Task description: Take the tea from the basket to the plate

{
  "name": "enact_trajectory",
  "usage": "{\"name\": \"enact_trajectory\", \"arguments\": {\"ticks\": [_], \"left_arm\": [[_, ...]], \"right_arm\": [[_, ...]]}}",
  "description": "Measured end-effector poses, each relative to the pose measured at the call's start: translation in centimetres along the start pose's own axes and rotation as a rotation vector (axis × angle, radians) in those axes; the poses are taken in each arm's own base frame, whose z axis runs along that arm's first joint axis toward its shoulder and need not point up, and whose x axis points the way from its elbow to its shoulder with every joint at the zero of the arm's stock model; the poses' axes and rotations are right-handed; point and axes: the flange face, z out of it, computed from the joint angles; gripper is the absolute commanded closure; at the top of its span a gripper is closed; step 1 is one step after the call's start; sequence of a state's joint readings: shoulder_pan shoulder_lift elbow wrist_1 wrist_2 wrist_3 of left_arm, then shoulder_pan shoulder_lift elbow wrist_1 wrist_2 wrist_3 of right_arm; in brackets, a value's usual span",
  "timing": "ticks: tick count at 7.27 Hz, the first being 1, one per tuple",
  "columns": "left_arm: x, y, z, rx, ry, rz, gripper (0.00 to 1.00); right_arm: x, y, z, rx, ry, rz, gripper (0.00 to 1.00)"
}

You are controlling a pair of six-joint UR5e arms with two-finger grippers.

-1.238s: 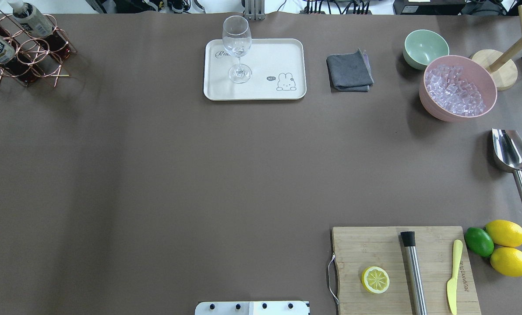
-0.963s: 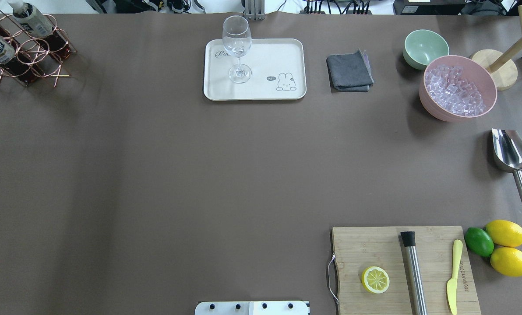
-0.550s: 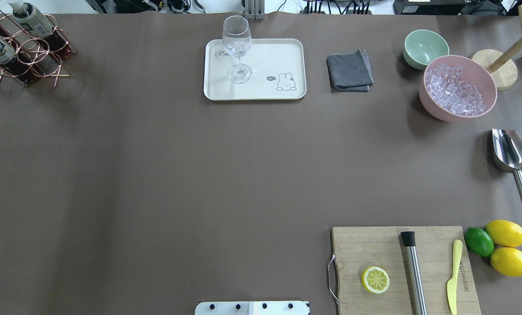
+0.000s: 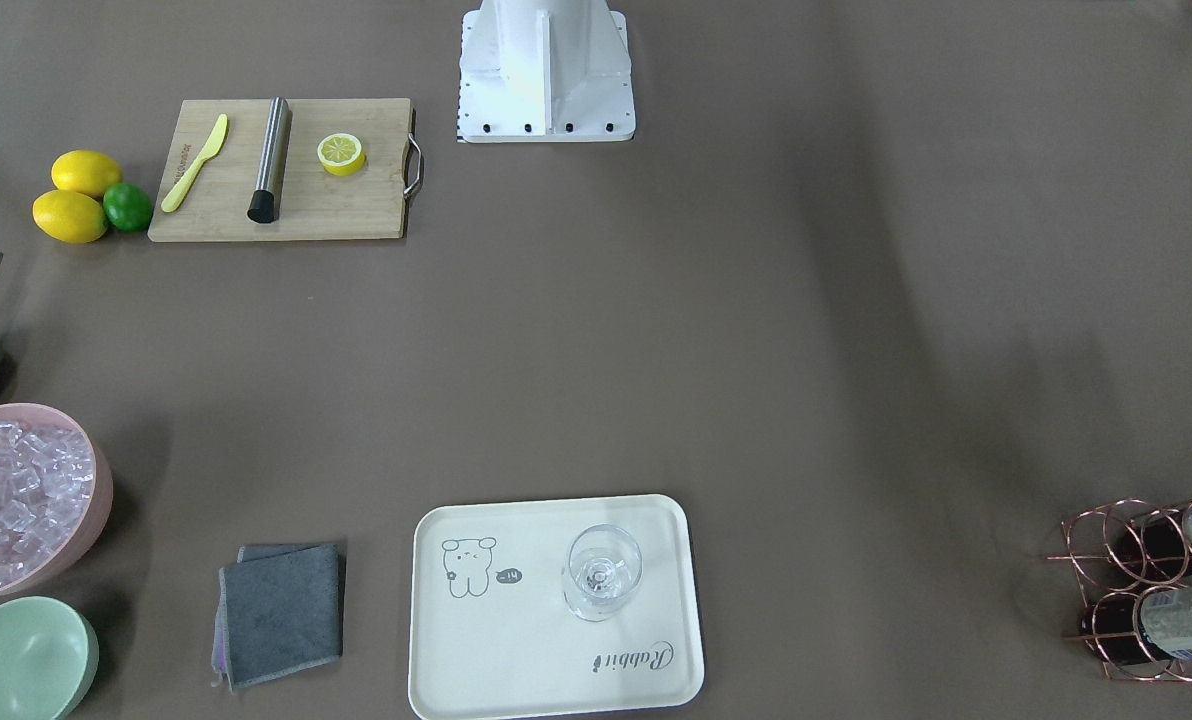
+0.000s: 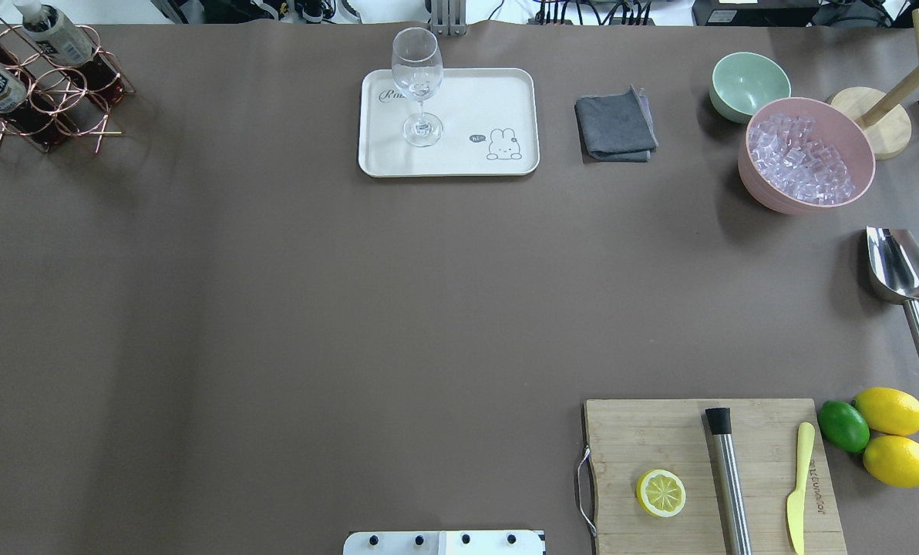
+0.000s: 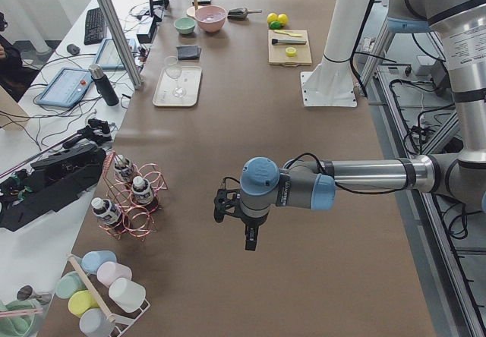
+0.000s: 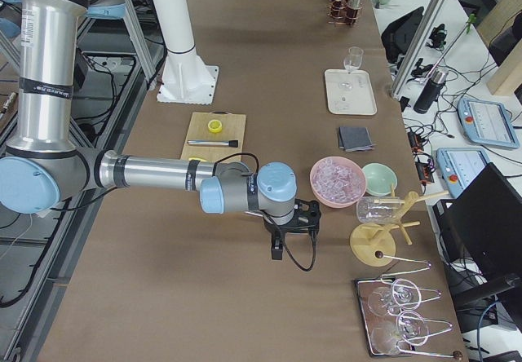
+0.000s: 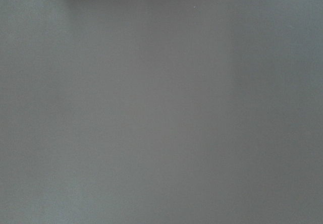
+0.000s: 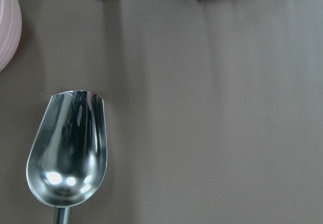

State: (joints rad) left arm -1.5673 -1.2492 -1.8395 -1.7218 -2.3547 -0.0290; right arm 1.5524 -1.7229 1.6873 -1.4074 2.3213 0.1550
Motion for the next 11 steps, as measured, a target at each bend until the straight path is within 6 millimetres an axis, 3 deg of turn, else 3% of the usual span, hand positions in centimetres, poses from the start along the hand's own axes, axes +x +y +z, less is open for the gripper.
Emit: {"name": "enact_trajectory", "arguments": {"ticks": [3, 5, 8, 11], "left_arm": [[-0.4, 0.8, 0.3, -0.009, 0.001, -0.010, 0.02], [-0.7, 1.3, 0.6, -0.016, 0.001, -0.018, 0.02], [-1.0, 1.6, 0.6, -0.019, 0.002, -0.031, 0.02], [-1.2, 1.7, 0.6, -0.018, 0.001, -0.035, 0.03]], "right_arm": [[-0.4, -0.3, -0.3, 0.009, 0.002, -0.010, 0.00], [-1.7, -1.3, -1.2, 0.035, -0.009, -0.041, 0.00], [-6.8, -4.1, -3.3, 0.134, -0.066, -0.188, 0.00], [-12.2, -4.6, -3.7, 0.286, -0.156, -0.437, 0.00]]}}
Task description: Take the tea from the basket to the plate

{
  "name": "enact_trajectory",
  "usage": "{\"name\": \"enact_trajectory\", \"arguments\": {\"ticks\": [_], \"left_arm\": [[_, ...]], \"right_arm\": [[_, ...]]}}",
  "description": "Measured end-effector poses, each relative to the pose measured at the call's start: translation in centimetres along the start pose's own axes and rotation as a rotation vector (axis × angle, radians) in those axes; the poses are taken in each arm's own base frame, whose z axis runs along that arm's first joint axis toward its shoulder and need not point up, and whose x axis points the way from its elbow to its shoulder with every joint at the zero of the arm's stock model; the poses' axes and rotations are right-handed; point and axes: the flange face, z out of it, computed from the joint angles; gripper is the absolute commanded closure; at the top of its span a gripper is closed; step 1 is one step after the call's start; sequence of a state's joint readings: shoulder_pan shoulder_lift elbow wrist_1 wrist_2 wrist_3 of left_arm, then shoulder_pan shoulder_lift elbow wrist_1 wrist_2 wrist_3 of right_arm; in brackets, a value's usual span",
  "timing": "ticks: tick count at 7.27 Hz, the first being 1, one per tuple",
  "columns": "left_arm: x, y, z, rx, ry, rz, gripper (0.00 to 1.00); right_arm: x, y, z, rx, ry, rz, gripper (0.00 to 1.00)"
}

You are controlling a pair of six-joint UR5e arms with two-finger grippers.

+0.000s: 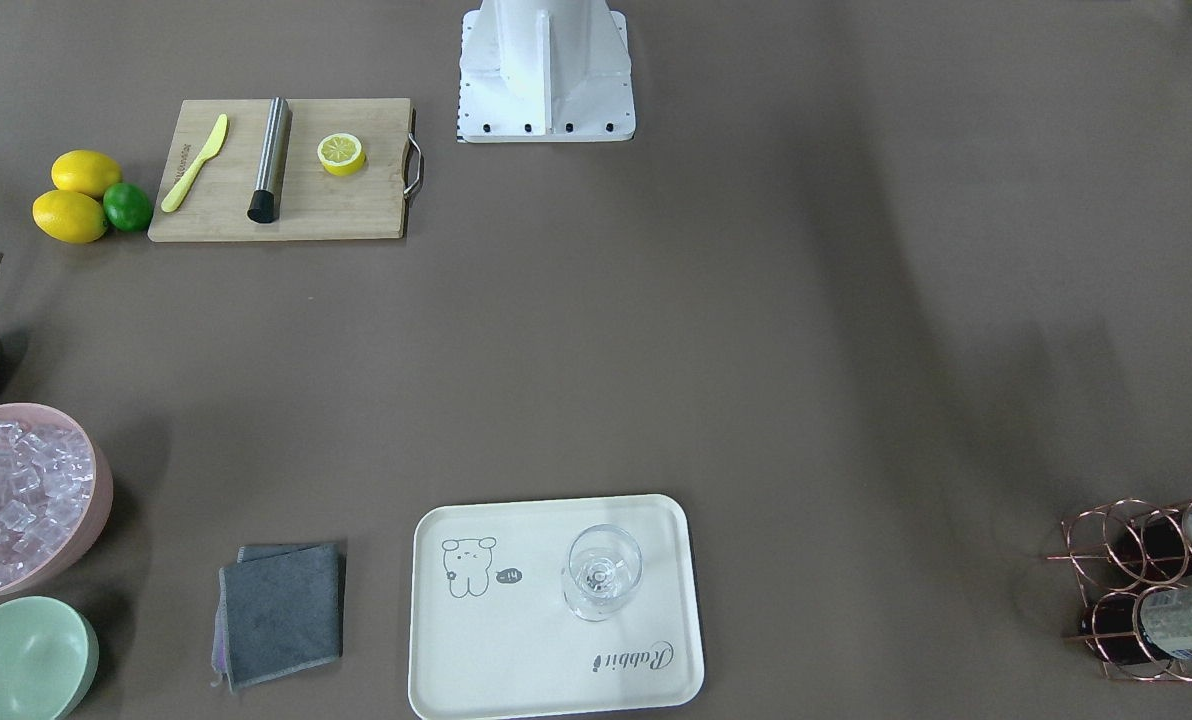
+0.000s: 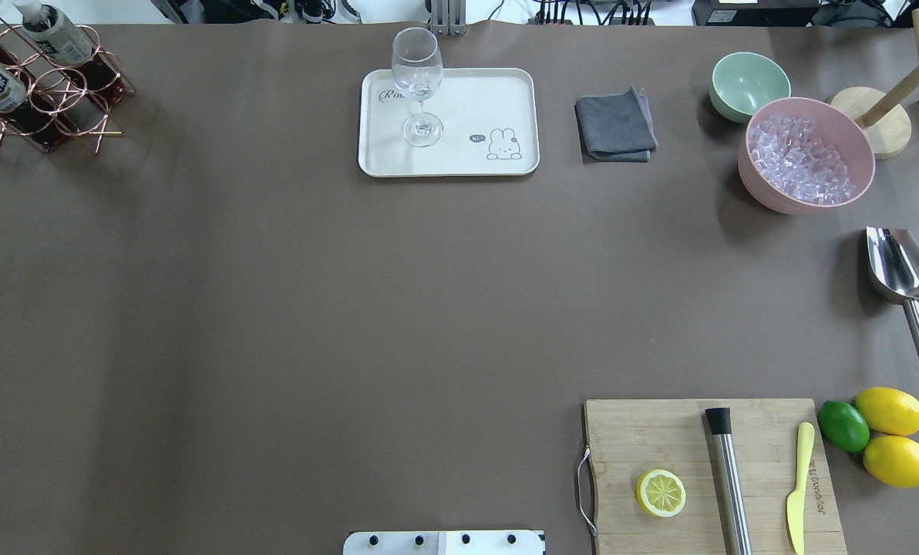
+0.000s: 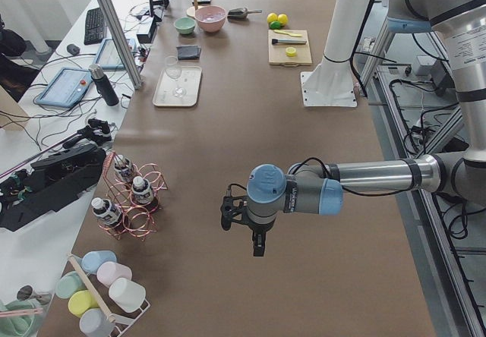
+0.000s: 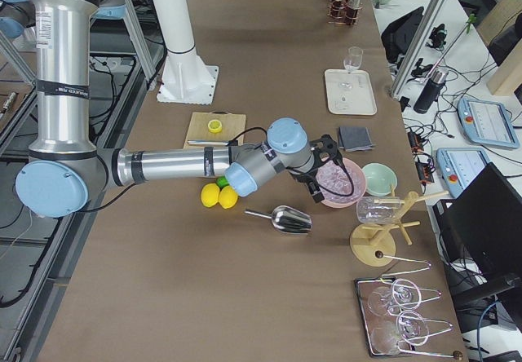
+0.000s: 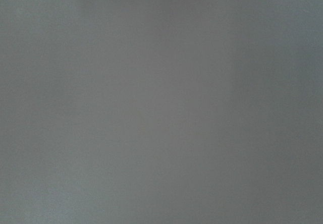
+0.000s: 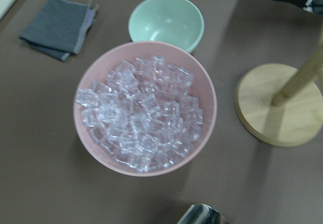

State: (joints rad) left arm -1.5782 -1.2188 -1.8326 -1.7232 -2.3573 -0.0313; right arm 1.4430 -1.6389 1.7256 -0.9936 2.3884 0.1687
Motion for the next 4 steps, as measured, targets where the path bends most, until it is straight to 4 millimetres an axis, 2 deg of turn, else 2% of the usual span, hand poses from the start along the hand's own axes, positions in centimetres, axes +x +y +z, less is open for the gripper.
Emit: {"name": "enact_trajectory", "arguments": {"ticks": [2, 4], "left_arm": [[-0.3, -0.2, -0.5, 0.015, 0.001, -0.011, 0.03], [-1.5, -1.3, -2.1, 0.067, 0.007, -0.099, 0.03]], "right_arm": [[-5.6, -3.2, 0.0, 0.107, -0.086, -0.196, 0.00], [-10.4, -7.3, -0.6, 0.208, -0.149, -0.339, 0.00]]}}
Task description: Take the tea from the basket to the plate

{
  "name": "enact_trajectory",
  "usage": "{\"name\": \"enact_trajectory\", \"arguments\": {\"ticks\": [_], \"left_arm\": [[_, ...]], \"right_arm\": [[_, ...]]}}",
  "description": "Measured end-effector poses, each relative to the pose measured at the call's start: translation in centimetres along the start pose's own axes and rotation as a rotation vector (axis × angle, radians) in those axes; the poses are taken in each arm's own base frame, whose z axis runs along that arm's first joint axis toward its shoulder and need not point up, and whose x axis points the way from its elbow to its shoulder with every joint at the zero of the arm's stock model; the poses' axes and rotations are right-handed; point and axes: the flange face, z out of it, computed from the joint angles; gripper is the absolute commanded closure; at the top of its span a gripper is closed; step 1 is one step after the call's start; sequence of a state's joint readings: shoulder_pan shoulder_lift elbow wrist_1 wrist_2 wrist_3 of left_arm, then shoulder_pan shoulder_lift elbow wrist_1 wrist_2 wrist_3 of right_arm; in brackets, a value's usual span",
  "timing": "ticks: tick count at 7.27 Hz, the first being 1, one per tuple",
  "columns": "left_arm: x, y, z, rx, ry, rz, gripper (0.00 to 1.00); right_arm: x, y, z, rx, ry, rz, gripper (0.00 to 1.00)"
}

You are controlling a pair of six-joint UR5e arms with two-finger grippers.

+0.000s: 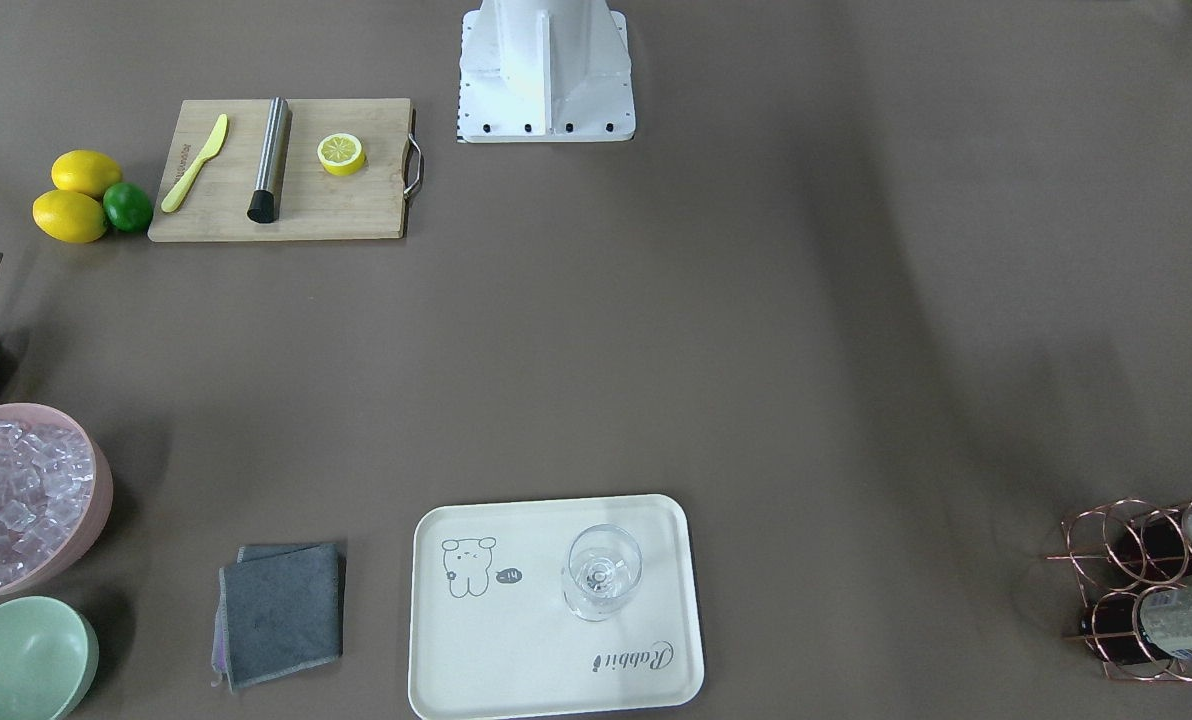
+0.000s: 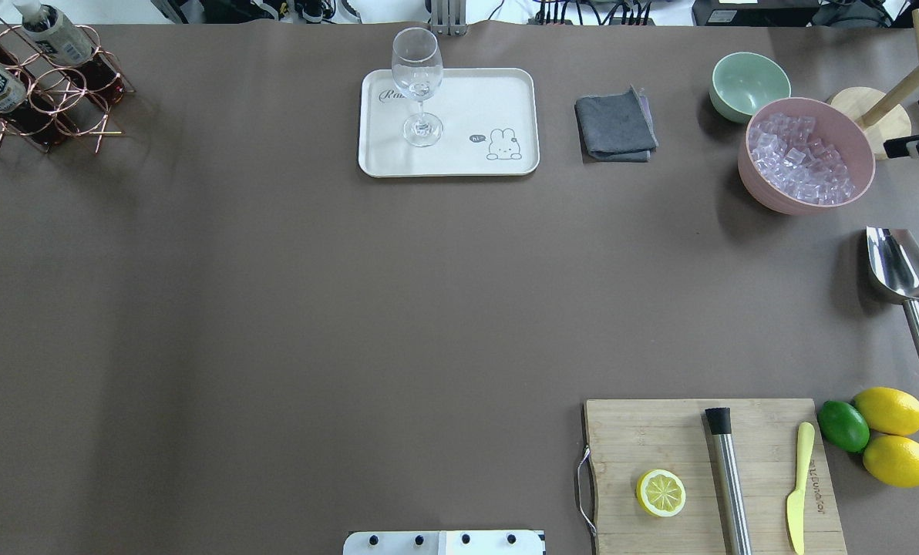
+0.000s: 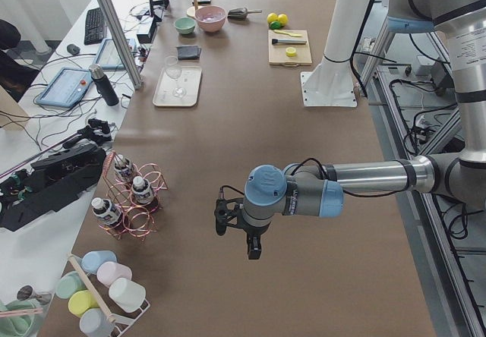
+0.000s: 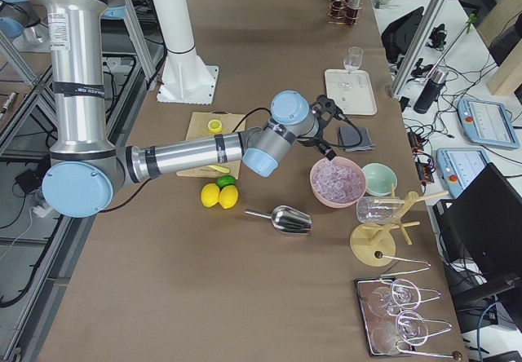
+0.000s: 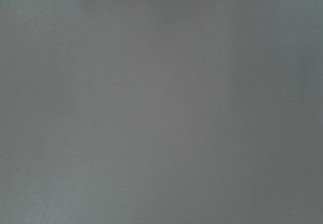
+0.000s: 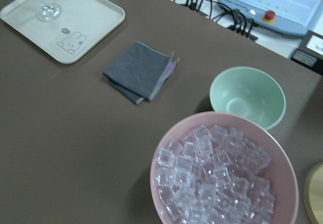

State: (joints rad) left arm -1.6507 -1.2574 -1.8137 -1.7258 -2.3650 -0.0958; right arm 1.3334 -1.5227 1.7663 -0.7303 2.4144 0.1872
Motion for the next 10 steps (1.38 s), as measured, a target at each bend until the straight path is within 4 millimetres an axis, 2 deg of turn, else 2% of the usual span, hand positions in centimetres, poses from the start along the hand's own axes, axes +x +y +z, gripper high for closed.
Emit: {"name": "enact_trajectory", "arguments": {"ticks": [1, 2, 3, 5, 6, 7, 8, 10], "left_arm": [[-0.1, -2.1, -1.1, 0.038, 0.005, -0.114, 0.03], [0.5, -5.3, -2.2, 0.073, 0.016, -0.271, 0.03], [1.9, -9.2, -3.7, 0.114, 0.036, -0.423, 0.03], [4.8, -17.8, -5.8, 0.179, 0.095, -0.694, 0.03], [6.6, -21.7, -6.2, 0.205, 0.138, -0.823, 0.03], [8.0, -24.5, -6.0, 0.224, 0.182, -0.926, 0.03], [9.1, -26.5, -5.8, 0.243, 0.229, -1.007, 0.03], [13.8, -29.3, -5.0, 0.292, 0.283, -1.143, 0.03]], "right_arm": [[-1.2, -2.0, 0.5, 0.035, -0.021, -0.033, 0.00], [-2.6, -3.8, 1.4, 0.064, -0.045, -0.050, 0.00], [-3.8, -4.6, 2.3, 0.093, -0.072, -0.062, 0.00], [-5.9, -4.9, 3.9, 0.178, -0.104, -0.088, 0.00], [-7.5, -4.7, 5.2, 0.243, -0.124, -0.078, 0.00], [-9.3, -4.2, 7.0, 0.315, -0.152, -0.074, 0.00], [-10.7, -4.6, 8.9, 0.376, -0.183, -0.086, 0.00], [-15.3, -7.2, 11.9, 0.494, -0.312, -0.177, 0.00]]}}
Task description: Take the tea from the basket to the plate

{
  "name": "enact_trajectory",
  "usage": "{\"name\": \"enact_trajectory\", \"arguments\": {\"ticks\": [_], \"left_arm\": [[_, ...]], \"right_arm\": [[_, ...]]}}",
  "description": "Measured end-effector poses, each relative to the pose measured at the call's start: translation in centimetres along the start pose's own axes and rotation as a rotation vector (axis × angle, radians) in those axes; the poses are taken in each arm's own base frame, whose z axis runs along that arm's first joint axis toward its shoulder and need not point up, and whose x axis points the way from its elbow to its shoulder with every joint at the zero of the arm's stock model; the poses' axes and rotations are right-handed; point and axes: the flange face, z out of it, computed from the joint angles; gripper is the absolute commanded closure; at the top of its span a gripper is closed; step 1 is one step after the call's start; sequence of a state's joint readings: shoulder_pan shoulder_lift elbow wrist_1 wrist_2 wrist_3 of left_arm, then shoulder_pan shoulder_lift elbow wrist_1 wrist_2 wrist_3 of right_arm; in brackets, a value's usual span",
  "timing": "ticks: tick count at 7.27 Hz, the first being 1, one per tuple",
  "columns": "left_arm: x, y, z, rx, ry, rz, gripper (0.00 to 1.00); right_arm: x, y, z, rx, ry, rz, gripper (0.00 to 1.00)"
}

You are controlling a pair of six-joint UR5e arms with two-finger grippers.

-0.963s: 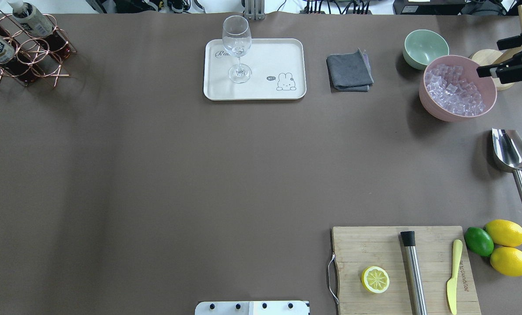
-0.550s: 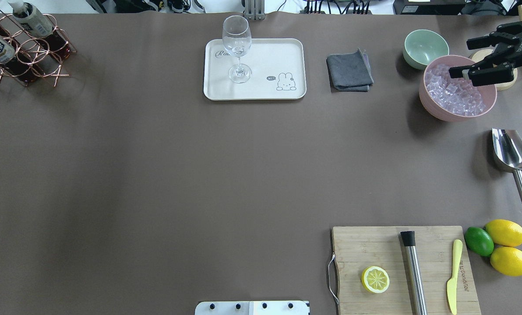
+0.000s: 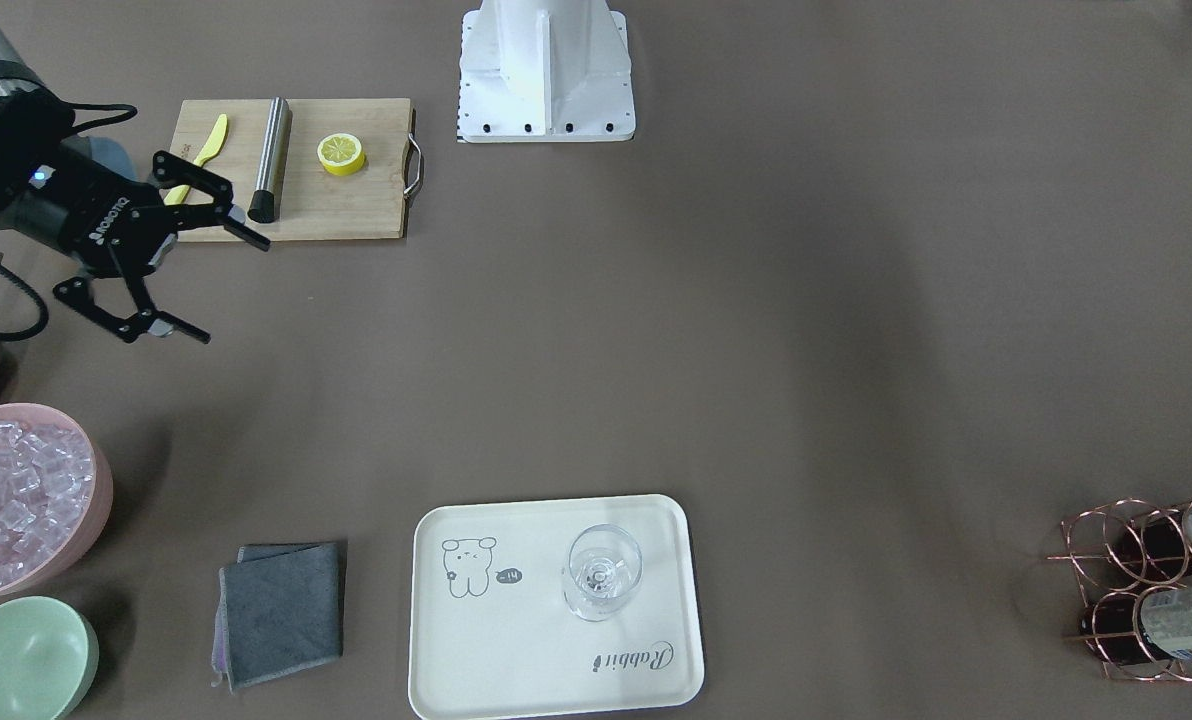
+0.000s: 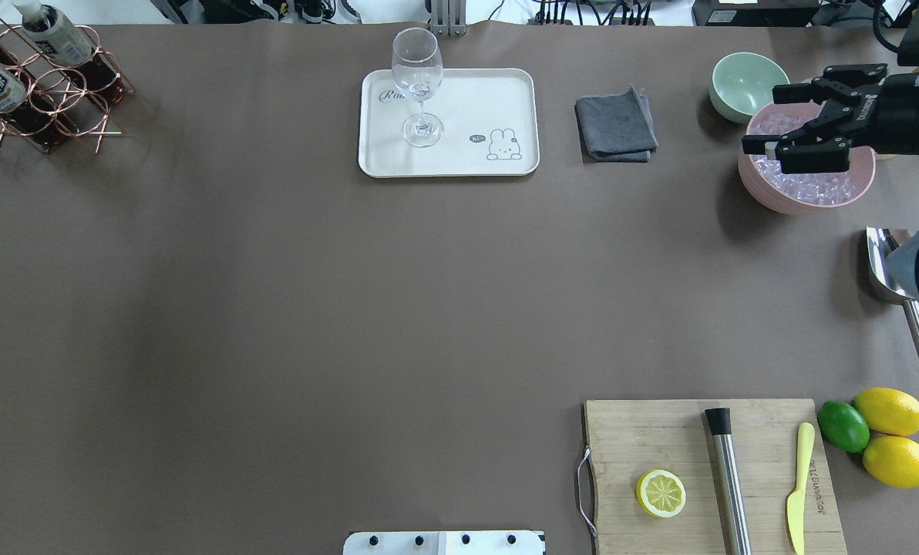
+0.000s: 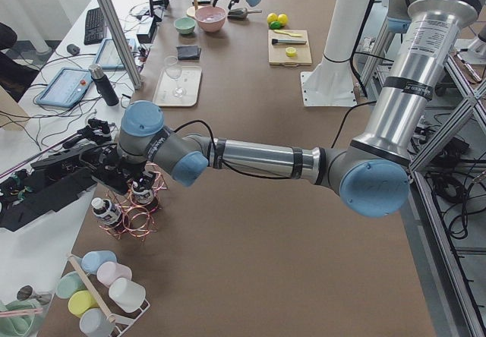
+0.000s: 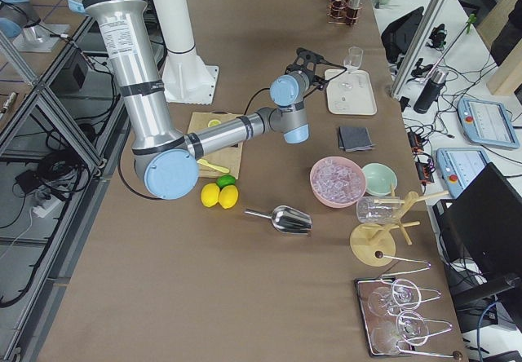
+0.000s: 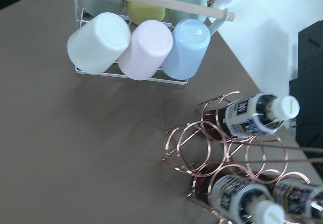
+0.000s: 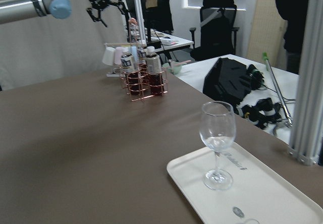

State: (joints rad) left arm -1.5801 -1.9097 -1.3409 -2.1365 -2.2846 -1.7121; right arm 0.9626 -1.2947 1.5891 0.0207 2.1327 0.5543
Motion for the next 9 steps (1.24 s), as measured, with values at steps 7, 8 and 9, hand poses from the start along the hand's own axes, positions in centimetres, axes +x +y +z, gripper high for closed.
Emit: {"name": "enact_trajectory", "arguments": {"ticks": [7, 8, 9], "left_arm": [[5.8, 5.9, 2.9, 0.091, 0.076, -0.149, 0.21], [5.3, 5.3, 3.4, 0.095, 0.075, -0.146, 0.31], [4.9, 4.9, 3.8, 0.097, 0.073, -0.144, 0.41]], "right_arm": [[-3.5, -2.2, 5.7, 0.109, -0.176, -0.083, 0.00], [-3.2, -1.9, 5.4, 0.146, -0.167, -0.092, 0.00], [-3.3, -2.0, 5.4, 0.178, -0.164, -0.098, 0.00]]}}
